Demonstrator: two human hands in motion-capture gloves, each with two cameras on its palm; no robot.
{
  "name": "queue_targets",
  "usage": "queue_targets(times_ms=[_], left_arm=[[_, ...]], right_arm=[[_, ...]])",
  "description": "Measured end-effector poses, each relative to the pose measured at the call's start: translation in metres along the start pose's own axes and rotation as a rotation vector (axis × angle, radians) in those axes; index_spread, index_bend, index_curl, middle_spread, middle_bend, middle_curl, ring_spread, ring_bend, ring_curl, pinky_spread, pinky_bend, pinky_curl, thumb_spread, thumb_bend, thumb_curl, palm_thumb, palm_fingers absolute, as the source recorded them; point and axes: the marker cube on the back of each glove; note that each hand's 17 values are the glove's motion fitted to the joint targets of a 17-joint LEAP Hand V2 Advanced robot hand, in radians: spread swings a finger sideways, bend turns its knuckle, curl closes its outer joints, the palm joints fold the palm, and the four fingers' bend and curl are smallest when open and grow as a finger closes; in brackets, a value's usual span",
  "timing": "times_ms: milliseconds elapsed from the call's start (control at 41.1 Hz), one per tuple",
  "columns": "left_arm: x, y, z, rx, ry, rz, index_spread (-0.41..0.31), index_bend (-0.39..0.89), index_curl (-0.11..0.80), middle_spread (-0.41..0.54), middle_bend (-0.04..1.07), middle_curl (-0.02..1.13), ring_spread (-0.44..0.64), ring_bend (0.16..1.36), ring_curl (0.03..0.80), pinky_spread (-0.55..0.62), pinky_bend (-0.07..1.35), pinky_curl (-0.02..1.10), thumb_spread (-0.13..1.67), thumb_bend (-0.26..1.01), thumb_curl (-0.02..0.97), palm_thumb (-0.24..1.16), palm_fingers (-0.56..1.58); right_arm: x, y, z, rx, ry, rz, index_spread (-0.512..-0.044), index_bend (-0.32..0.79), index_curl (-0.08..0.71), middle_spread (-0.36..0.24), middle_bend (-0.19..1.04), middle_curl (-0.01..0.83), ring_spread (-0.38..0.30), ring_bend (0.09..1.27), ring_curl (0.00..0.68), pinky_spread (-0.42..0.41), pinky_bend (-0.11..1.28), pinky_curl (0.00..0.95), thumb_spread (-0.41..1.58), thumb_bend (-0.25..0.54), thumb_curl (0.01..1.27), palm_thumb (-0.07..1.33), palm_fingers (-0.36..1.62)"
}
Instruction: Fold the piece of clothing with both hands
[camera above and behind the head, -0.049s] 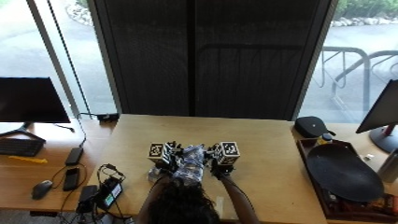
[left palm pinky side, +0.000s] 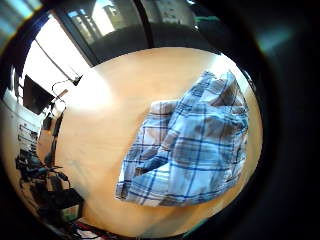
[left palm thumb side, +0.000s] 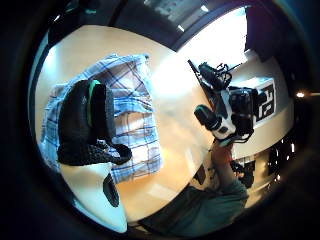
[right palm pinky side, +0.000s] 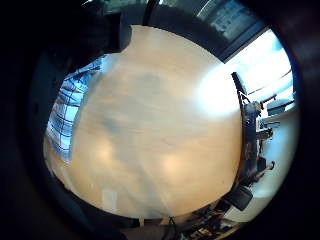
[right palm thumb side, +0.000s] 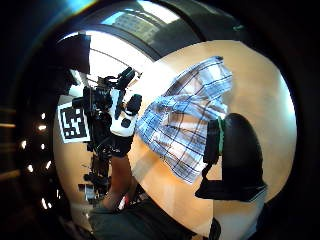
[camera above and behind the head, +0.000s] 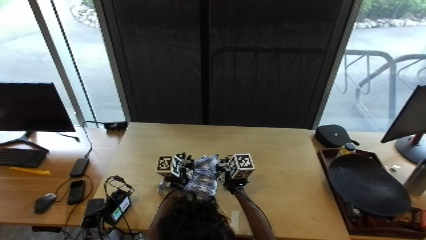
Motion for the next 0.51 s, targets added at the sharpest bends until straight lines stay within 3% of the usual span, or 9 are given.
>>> queue_targets(times_ms=[122,243,292,341,462,511], left_arm=[[-0.023,-0.007,0.000,0.119,-0.031,-0.033,-0.107,0.28,0.171,0.012,0.22,0.16,0.19,0.39,0.144,0.24,0.28,0.10,0.85,0.25,0.113,0.37,0.54],[-0.040,-0.006,-0.006,0.172,0.052,-0.084,-0.131,0.31,0.231,-0.012,0.25,0.22,0.19,0.38,0.175,0.28,0.22,0.11,1.05,0.27,0.154,0.41,0.61],[-0.044,-0.002,-0.013,0.171,0.090,-0.106,-0.136,0.31,0.250,-0.020,0.25,0.23,0.19,0.37,0.184,0.30,0.21,0.12,1.10,0.27,0.166,0.42,0.61],[-0.046,0.004,-0.019,0.163,0.128,-0.127,-0.140,0.31,0.267,-0.024,0.24,0.25,0.20,0.36,0.191,0.31,0.20,0.13,1.14,0.28,0.181,0.43,0.61],[-0.063,0.013,-0.013,0.184,0.139,-0.168,-0.151,0.30,0.301,-0.036,0.24,0.28,0.20,0.35,0.205,0.33,0.18,0.14,1.23,0.27,0.208,0.45,0.62],[-0.078,0.014,-0.001,0.190,0.111,-0.178,-0.155,0.30,0.313,-0.045,0.24,0.29,0.20,0.34,0.209,0.33,0.17,0.14,1.25,0.27,0.220,0.46,0.63]], right_arm=[[-0.030,0.005,0.008,0.031,-0.045,-0.095,-0.232,0.15,0.129,-0.007,0.19,0.111,0.034,0.35,0.148,0.173,0.56,0.215,0.80,0.405,0.16,0.56,0.50],[-0.078,0.004,0.029,0.042,-0.254,-0.285,-0.262,0.12,0.147,-0.039,0.31,0.193,-0.025,0.45,0.208,0.173,0.49,0.223,0.99,0.408,0.20,0.57,0.69],[-0.096,0.005,0.040,-0.003,-0.308,-0.327,-0.267,0.09,0.147,-0.104,0.39,0.234,-0.060,0.52,0.237,0.162,0.44,0.213,1.03,0.373,0.21,0.54,0.82],[-0.114,0.005,0.051,-0.054,-0.325,-0.352,-0.273,0.09,0.153,-0.127,0.41,0.256,-0.080,0.54,0.256,0.152,0.42,0.219,1.07,0.344,0.21,0.51,0.84],[-0.140,0.018,0.071,-0.250,-0.284,-0.326,-0.282,0.11,0.182,-0.130,0.38,0.287,-0.103,0.55,0.304,0.149,0.41,0.252,1.11,0.261,0.22,0.45,0.77],[-0.148,0.020,0.076,-0.246,-0.282,-0.342,-0.285,0.13,0.195,-0.119,0.33,0.287,-0.100,0.53,0.310,0.161,0.43,0.264,1.12,0.239,0.23,0.44,0.71]])
